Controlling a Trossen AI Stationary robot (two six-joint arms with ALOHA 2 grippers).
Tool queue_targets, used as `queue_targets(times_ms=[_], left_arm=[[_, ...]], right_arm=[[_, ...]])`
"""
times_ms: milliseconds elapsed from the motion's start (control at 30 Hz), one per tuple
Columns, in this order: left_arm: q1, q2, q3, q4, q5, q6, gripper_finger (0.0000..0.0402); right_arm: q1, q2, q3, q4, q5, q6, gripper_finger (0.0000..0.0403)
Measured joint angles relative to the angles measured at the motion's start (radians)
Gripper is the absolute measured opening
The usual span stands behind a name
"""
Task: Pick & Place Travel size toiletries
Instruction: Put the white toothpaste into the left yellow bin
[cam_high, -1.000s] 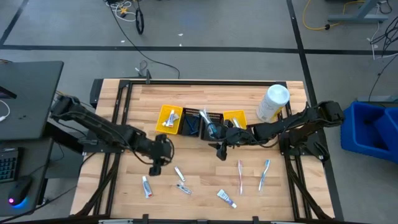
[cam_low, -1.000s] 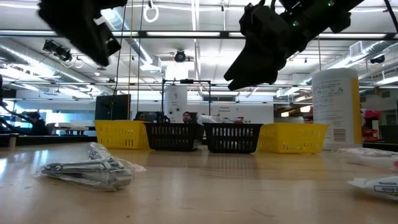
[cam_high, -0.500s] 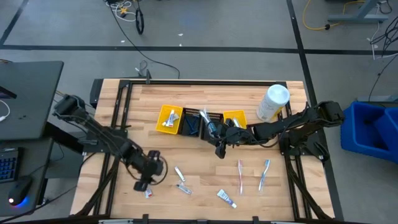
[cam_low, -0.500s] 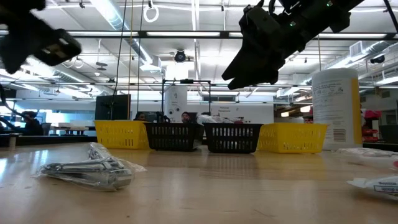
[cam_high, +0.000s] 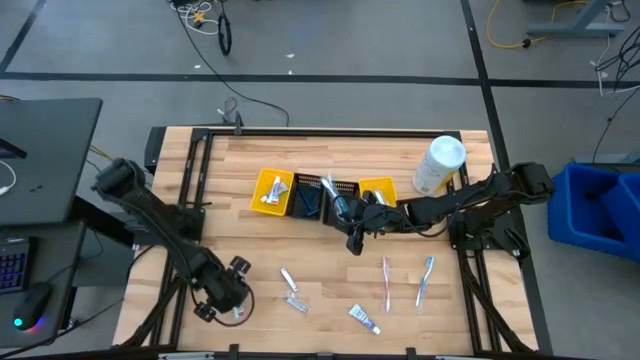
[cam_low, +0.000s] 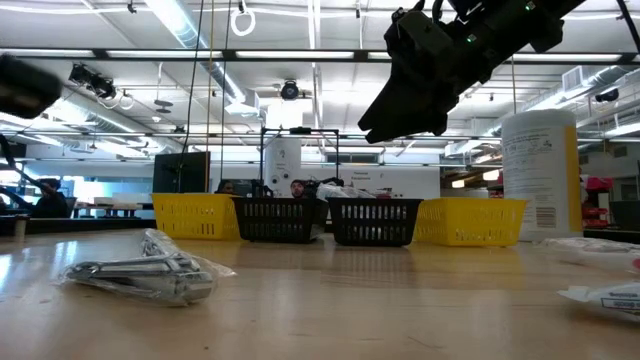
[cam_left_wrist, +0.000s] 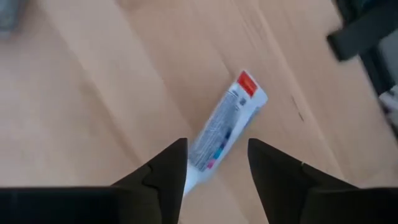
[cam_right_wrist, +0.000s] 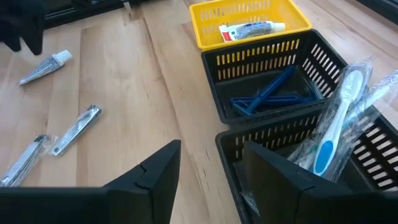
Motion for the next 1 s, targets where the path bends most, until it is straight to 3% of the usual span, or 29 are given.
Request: queue_targets(times_ms=[300,567,800,1000], left_arm=[[-0.006,0.153,-0.001,0.032,-0.01,0.179,0.0171],[-0.005,0.172,-0.001,0.048,-0.051,0.205,0.0167],[0.0,0.172,-0.001,0.098,-0.106,0.199,0.0118],[0.007,0.17,-0.001,0.096,-0.146,0.108,0.0074]], right_arm=[[0.0,0.0,0.0,0.0,0.0,0.0,0.0173],[0.0,0.0,0.0,0.0,0.0,0.0,0.0166],[0.0,0.0,0.0,0.0,0.0,0.0,0.0158],[0.0,0.0,0.0,0.0,0.0,0.0,0.0156]])
